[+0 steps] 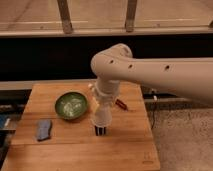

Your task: Place the ceramic cup over the eraser

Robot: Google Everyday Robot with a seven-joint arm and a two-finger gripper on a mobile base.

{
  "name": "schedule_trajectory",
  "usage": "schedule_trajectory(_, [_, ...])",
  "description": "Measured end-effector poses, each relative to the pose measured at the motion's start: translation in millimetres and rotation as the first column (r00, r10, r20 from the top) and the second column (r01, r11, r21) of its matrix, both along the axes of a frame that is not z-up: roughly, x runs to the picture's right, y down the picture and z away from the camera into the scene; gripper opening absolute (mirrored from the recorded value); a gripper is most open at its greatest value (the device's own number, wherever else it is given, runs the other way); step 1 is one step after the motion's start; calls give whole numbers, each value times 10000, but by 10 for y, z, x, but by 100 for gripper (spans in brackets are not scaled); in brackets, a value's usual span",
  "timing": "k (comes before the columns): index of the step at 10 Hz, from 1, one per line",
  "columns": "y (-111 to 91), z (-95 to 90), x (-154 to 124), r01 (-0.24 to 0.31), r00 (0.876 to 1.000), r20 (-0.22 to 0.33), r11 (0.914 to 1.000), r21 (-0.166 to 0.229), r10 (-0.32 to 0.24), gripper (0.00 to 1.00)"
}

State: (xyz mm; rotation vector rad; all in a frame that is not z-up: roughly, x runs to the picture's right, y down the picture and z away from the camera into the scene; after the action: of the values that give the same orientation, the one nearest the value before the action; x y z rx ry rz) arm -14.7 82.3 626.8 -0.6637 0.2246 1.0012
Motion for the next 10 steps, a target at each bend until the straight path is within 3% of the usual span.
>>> schedule_trajectory(3, [63, 90, -146, 189, 9997, 137, 9998, -89, -188, 0])
schedule_trajectory(10, [237, 278, 5, 7, 10000, -9, 9994, -346, -8, 0])
